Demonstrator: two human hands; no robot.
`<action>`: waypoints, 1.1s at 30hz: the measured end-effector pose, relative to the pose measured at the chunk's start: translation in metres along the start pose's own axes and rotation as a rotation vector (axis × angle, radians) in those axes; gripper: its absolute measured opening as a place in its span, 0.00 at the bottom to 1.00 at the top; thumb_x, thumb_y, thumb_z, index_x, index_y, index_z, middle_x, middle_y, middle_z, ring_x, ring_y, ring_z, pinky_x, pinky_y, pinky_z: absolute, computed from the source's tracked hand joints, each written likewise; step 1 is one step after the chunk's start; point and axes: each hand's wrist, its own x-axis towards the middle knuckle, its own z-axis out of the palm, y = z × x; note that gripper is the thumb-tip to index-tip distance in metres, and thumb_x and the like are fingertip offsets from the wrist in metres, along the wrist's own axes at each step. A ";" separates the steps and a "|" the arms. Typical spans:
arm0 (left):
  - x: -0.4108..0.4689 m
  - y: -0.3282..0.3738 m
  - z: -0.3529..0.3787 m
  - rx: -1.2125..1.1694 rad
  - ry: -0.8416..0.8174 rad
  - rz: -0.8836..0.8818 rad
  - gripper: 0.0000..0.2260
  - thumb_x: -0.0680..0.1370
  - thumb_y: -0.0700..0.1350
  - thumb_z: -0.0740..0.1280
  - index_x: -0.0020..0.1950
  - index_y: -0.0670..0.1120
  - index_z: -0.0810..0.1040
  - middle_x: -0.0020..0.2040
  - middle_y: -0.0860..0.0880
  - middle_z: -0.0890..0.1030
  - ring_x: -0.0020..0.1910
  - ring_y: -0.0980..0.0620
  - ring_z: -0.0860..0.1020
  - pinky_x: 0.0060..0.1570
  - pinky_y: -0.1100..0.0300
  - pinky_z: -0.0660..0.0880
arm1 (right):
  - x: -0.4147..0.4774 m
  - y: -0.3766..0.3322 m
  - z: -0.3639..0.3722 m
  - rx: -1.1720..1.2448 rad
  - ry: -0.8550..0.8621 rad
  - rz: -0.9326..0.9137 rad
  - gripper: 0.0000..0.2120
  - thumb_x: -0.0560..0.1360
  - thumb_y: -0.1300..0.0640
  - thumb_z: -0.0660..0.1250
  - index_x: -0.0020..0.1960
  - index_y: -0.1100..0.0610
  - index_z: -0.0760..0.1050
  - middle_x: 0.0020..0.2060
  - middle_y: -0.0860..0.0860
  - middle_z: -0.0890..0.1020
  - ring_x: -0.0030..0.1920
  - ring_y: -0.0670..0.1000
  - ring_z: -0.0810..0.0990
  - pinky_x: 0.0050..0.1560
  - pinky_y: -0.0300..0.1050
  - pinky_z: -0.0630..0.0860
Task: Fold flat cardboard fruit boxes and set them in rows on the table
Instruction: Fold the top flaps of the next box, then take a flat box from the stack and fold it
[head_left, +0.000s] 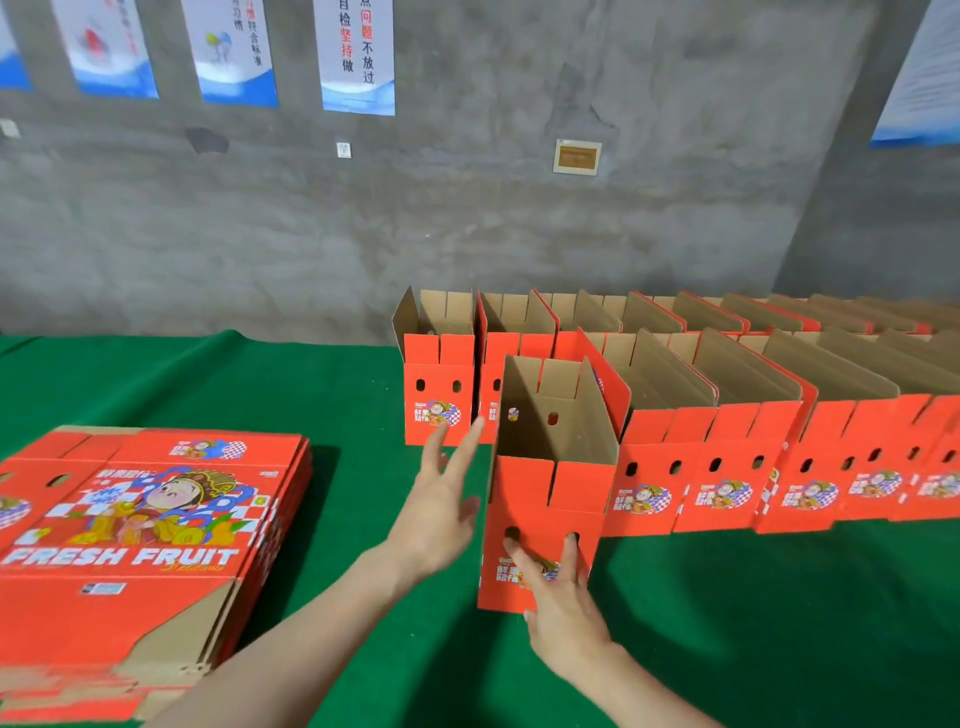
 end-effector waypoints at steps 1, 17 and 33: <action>0.004 0.003 0.004 0.063 -0.010 0.069 0.40 0.75 0.33 0.63 0.73 0.63 0.45 0.77 0.46 0.40 0.75 0.43 0.56 0.66 0.69 0.55 | 0.001 0.002 0.005 -0.022 -0.009 0.004 0.42 0.77 0.61 0.62 0.73 0.30 0.41 0.72 0.67 0.32 0.75 0.67 0.48 0.68 0.50 0.69; 0.117 0.031 0.056 0.373 -0.512 -0.126 0.37 0.76 0.38 0.64 0.77 0.50 0.43 0.78 0.46 0.51 0.77 0.42 0.45 0.74 0.45 0.53 | 0.097 0.054 -0.020 -0.328 -0.085 0.152 0.53 0.73 0.58 0.69 0.72 0.37 0.28 0.71 0.71 0.35 0.74 0.64 0.51 0.66 0.49 0.68; 0.144 0.020 0.065 0.334 -0.557 -0.157 0.40 0.76 0.34 0.60 0.77 0.51 0.37 0.78 0.48 0.42 0.77 0.43 0.47 0.75 0.50 0.51 | 0.117 0.049 -0.039 -0.215 -0.091 0.213 0.41 0.76 0.54 0.64 0.76 0.38 0.40 0.74 0.68 0.42 0.75 0.63 0.55 0.61 0.50 0.73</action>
